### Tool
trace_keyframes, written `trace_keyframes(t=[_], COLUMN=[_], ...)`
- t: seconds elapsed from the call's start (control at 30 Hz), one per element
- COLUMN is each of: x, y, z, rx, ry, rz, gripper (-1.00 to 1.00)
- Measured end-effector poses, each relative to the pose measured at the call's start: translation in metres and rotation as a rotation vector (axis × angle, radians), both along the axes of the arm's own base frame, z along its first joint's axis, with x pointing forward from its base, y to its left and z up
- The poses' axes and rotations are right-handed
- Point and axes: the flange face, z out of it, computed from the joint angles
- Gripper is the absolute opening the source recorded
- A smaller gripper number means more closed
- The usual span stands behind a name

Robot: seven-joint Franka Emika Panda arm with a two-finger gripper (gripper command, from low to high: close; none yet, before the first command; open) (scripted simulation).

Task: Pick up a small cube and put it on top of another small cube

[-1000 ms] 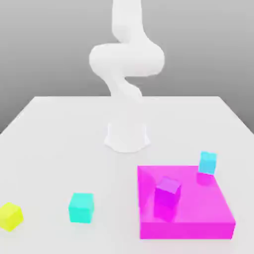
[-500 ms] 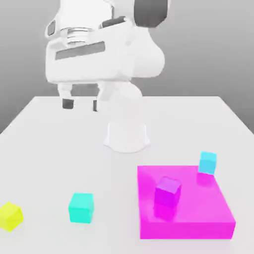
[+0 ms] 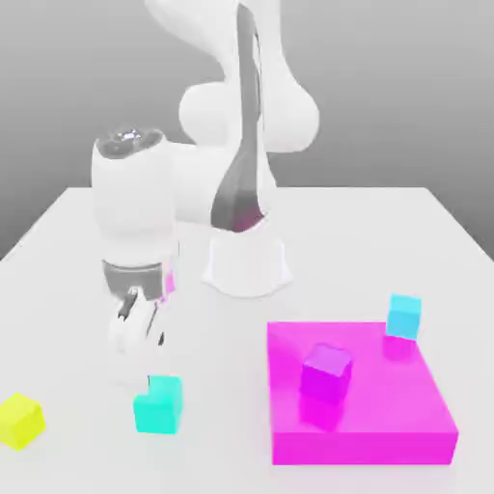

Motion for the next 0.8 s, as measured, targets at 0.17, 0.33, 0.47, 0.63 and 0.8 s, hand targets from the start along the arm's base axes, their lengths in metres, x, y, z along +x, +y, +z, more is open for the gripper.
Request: trace_keyframes(t=[0.17, 0.33, 0.47, 0.63, 0.8], x=[-0.002, -0.002, -0.001, 0.001, 0.019], y=[0.001, 0.001, 0.000, -0.007, -0.071], z=[-0.046, -0.046, -0.030, 0.015, 0.035], rx=[0.001, 0.000, 0.000, 0.000, 0.000], ry=[0.003, 0.000, 0.001, 0.002, 0.003], rz=[-0.005, -0.005, -0.006, -0.002, 0.038], gripper=[-1.00, -1.00, -1.00, -1.00, -1.00])
